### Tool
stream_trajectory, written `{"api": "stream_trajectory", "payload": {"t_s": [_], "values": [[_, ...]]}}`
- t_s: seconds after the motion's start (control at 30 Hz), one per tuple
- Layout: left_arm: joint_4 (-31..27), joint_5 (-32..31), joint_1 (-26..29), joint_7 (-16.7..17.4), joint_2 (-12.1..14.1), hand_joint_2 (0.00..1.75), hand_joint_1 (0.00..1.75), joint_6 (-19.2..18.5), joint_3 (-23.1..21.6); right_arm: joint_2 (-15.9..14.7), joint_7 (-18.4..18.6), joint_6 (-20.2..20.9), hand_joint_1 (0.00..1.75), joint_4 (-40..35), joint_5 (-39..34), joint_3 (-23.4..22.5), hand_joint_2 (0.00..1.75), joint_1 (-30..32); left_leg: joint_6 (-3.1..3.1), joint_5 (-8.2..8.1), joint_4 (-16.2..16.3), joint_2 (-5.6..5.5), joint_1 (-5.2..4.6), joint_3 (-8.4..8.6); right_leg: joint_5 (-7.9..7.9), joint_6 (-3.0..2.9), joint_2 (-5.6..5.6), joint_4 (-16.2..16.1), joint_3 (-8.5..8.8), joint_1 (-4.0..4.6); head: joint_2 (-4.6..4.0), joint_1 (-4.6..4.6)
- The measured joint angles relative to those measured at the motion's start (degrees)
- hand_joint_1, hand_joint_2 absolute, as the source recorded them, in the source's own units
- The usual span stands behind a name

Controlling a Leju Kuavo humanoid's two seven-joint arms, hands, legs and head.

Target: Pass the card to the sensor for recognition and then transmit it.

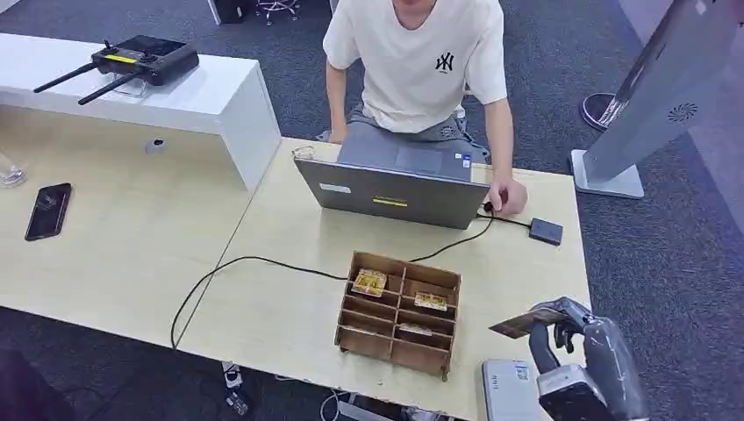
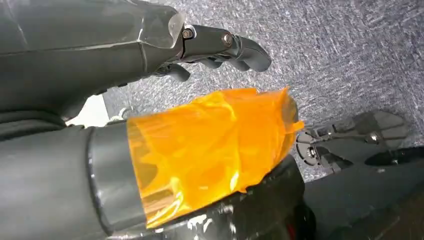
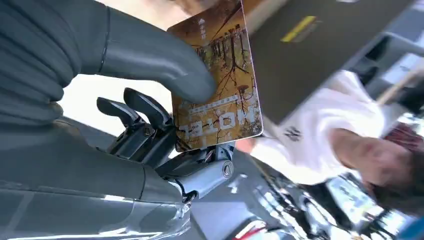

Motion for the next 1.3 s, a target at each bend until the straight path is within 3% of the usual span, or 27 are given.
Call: {"api": "stream_trajectory", "payload": {"t_s": [0.2,0.37,0.47,0.93,0.97,1.03,1.1,1.17,1.3], "values": [[0.0,-3.26,-0.7,0.65,0.0,0.0,0.0,-1.38,-1.09,5.06,-0.05,0.81,1.75,2.27,2.01,2.93,1.75,-8.4,-0.05,0.11,0.0,0.01,0.0,0.0,0.04,-0.02,0.01,0.02,0.03,0.0,0.0,0.0],[0.0,-5.38,-1.81,1.68,0.04,0.0,0.0,-2.32,-2.84,10.2,2.35,3.21,1.75,10.75,3.61,6.06,1.75,-20.12,-0.09,0.2,0.0,0.15,0.0,0.06,0.17,-0.1,0.15,0.03,-0.02,0.0,0.0,-0.02],[0.0,-5.54,-1.94,1.75,0.02,0.0,0.0,-2.38,-3.41,12.25,2.77,3.28,1.75,13.9,3.74,7.11,1.75,-23.43,-0.11,0.29,0.0,-0.06,0.02,0.02,0.17,-0.1,-0.04,0.04,0.0,0.01,0.0,-0.02],[0.0,-5.62,-1.93,1.75,0.11,0.0,0.0,-2.36,-4.0,14.11,2.83,3.21,1.75,17.86,3.74,8.18,1.75,-25.55,-0.09,0.26,0.0,-0.06,0.01,-0.08,0.16,-0.09,-0.03,0.03,-0.07,0.01,0.0,0.0],[0.0,-6.35,-1.93,1.86,0.09,0.0,0.0,-2.47,-4.04,14.13,4.11,2.97,1.75,17.99,5.17,8.27,1.75,-25.98,-0.08,0.26,-0.01,-0.06,0.01,-0.22,0.16,-0.09,-0.03,0.05,-0.04,0.01,0.0,0.02],[0.0,-10.12,-2.72,3.84,0.11,0.0,0.0,-4.3,-5.74,16.39,11.26,0.91,1.75,25.35,16.57,9.17,1.75,-33.63,-0.23,0.37,-0.01,0.29,-0.03,-0.28,0.48,-0.29,0.28,0.17,-0.38,-0.02,0.0,-0.02],[-0.07,-11.13,-4.34,5.11,-0.09,0.0,0.0,-5.66,-7.38,20.07,10.51,-2.77,1.75,36.8,27.04,8.71,1.75,-43.27,-0.25,0.62,0.0,0.56,0.0,-0.38,0.74,-0.18,0.6,0.15,-0.69,-0.04,0.0,-0.02],[-0.17,-11.5,-5.55,5.75,-0.28,0.0,0.0,-6.38,-8.43,22.89,9.61,-4.35,1.75,45.05,30.4,8.69,1.75,-49.3,-0.25,0.8,0.0,0.36,0.06,-0.34,0.74,-0.19,0.41,0.15,-0.57,0.01,0.0,0.02],[-0.2,-11.83,-5.85,6.12,-0.46,0.0,0.0,-6.49,-9.66,26.11,9.5,-4.72,1.75,53.04,33.09,8.69,1.75,-53.3,-0.29,0.84,0.0,0.16,0.08,-0.36,0.76,-0.21,0.24,0.18,-0.53,0.02,0.0,0.02]]}}
